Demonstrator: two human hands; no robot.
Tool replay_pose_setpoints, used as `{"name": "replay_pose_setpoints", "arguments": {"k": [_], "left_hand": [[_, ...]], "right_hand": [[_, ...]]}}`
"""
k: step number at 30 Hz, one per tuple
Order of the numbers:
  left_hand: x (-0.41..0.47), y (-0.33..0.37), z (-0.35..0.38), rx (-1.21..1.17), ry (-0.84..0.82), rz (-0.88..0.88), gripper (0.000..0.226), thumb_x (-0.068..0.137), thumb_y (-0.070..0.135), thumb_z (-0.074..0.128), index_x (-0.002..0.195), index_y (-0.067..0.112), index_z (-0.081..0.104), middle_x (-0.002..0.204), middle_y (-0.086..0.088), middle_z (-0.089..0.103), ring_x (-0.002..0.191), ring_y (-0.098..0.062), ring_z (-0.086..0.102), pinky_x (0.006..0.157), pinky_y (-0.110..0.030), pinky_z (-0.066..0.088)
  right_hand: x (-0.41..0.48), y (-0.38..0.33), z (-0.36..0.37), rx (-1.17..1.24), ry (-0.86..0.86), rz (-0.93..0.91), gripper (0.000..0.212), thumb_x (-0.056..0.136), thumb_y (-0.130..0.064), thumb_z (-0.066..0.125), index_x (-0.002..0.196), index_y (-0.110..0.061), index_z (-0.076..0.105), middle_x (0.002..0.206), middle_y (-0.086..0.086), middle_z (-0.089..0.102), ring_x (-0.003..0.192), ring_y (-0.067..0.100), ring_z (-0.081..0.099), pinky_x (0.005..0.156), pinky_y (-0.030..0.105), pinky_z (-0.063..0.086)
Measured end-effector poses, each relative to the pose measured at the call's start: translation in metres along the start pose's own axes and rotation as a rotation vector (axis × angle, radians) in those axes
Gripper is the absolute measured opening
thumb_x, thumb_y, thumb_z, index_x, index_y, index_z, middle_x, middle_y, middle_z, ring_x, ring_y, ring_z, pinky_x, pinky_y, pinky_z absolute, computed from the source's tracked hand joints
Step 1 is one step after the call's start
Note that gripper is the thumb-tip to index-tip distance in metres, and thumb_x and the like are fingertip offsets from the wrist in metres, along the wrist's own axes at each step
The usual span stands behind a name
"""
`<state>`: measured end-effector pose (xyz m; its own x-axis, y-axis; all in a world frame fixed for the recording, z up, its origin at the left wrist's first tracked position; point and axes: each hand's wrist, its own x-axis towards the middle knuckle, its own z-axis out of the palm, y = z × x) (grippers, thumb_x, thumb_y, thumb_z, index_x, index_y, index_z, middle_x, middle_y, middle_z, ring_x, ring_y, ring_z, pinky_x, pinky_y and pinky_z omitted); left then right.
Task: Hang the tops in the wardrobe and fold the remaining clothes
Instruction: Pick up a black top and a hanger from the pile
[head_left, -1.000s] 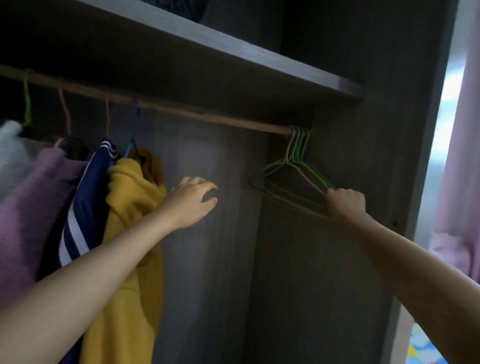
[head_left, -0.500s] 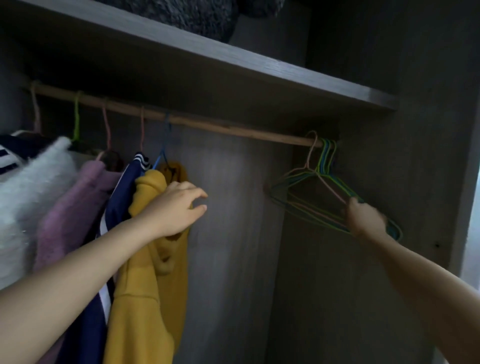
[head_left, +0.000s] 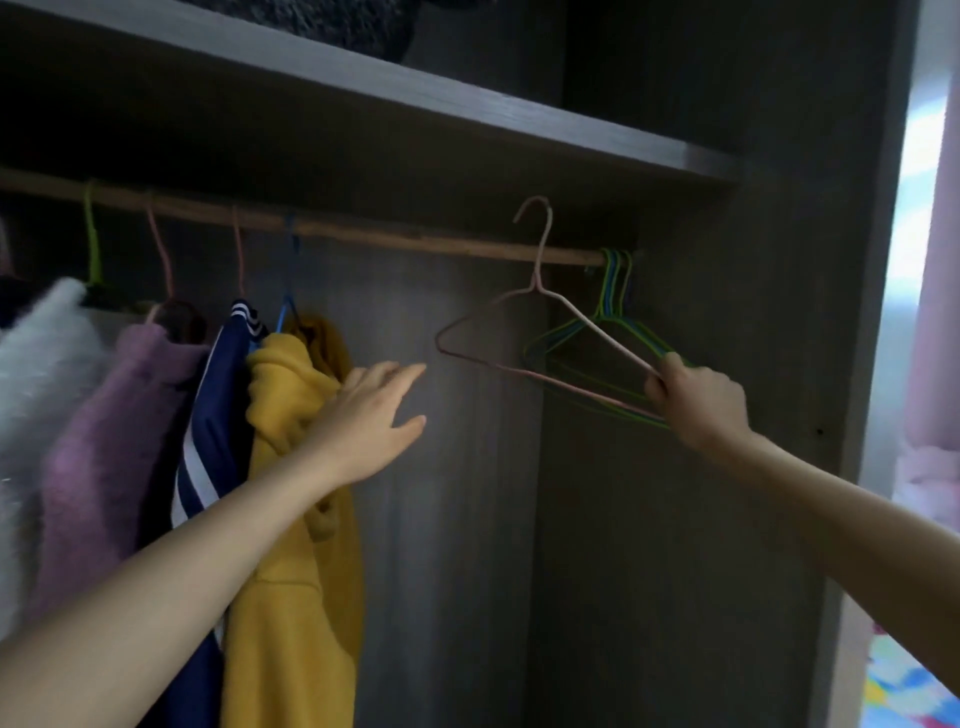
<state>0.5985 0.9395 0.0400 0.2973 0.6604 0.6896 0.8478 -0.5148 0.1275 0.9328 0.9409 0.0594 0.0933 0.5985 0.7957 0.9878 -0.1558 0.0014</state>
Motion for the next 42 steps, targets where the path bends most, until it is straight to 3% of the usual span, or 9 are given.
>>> {"name": "replay_pose_setpoints", "arguments": {"k": [7,16,19,22,25,27,30,38,42], "left_hand": [[-0.028,-0.008,0.008,-0.158,-0.085,-0.044,0.069,0.093,0.034,0.052,0.149,0.024,0.014,0.153,-0.004,0.020,0.139,-0.020,0.021,0.108,-0.024,0.019],[-0.036,0.000,0.026,-0.429,0.066,-0.362,0.085,0.089,0.024,0.063,0.150,0.018,0.005,0.155,-0.008,0.013,0.140,-0.024,0.022,0.111,-0.033,0.023],[-0.032,0.023,0.047,-0.365,0.226,-0.393,0.080,0.085,0.015,0.066,0.148,0.008,0.018,0.150,-0.018,0.024,0.137,-0.034,0.026,0.113,-0.036,0.020],[-0.020,0.058,0.064,-0.316,0.468,-0.312,0.059,0.080,0.007,0.070,0.134,0.002,0.047,0.130,-0.023,0.051,0.124,-0.036,0.042,0.104,-0.036,0.025],[-0.017,0.109,0.083,-0.554,0.484,-0.217,0.026,0.083,0.012,0.069,0.104,-0.002,0.067,0.086,-0.011,0.068,0.081,0.011,0.059,0.072,-0.011,0.041],[-0.024,0.158,0.101,-0.680,0.446,-0.103,0.022,0.083,0.023,0.070,0.082,0.001,0.068,0.062,0.015,0.061,0.060,0.015,0.051,0.056,-0.011,0.035],[-0.049,0.236,0.120,-0.886,0.332,0.048,0.021,0.079,0.030,0.066,0.076,0.009,0.066,0.063,0.026,0.060,0.062,0.012,0.053,0.056,-0.006,0.036],[-0.104,0.431,0.203,-1.127,0.005,0.218,0.011,0.077,0.010,0.074,0.078,-0.001,0.071,0.070,-0.012,0.067,0.060,0.021,0.050,0.059,-0.016,0.038],[-0.121,0.500,0.241,-1.187,-0.181,0.232,0.009,0.078,0.012,0.074,0.077,0.003,0.072,0.068,-0.006,0.065,0.054,0.020,0.048,0.055,-0.012,0.037]], "right_hand": [[0.004,-0.001,-0.033,-0.202,0.040,-0.232,0.032,0.099,-0.039,0.036,0.096,-0.013,0.055,0.061,0.001,0.046,0.066,0.032,0.062,0.048,0.028,0.026],[-0.017,0.023,-0.063,-0.185,0.117,-0.364,0.036,0.097,-0.038,0.041,0.093,-0.007,0.059,0.072,0.014,0.065,0.069,0.038,0.063,0.054,0.029,0.027],[-0.034,0.053,-0.084,-0.182,0.094,-0.355,0.030,0.095,-0.033,0.049,0.087,-0.005,0.057,0.071,0.016,0.065,0.066,0.040,0.063,0.056,0.030,0.030],[-0.066,0.104,-0.104,-0.095,0.231,-0.406,0.031,0.082,-0.015,0.071,0.063,0.000,0.051,0.046,0.017,0.053,0.034,0.037,0.050,0.049,0.027,0.031],[-0.103,0.165,-0.127,-0.112,0.309,-0.393,0.040,0.085,-0.027,0.059,0.055,-0.003,0.044,0.041,0.012,0.049,0.027,0.030,0.044,0.048,0.022,0.030],[-0.131,0.213,-0.145,-0.171,0.306,-0.315,0.041,0.083,-0.029,0.044,0.055,0.001,0.049,0.041,0.013,0.049,0.028,0.029,0.047,0.043,0.024,0.034],[-0.185,0.282,-0.171,-0.262,0.186,-0.234,0.040,0.082,-0.028,0.041,0.057,0.001,0.052,0.045,0.015,0.053,0.033,0.030,0.053,0.035,0.031,0.041],[-0.368,0.418,-0.242,-0.563,-0.096,0.086,0.040,0.082,-0.028,0.038,0.053,-0.005,0.053,0.045,0.009,0.056,0.044,0.027,0.060,0.034,0.029,0.041],[-0.438,0.434,-0.270,-0.674,-0.177,0.310,0.032,0.076,-0.018,0.066,0.050,-0.005,0.052,0.041,0.009,0.053,0.036,0.026,0.055,0.035,0.026,0.041]]}}
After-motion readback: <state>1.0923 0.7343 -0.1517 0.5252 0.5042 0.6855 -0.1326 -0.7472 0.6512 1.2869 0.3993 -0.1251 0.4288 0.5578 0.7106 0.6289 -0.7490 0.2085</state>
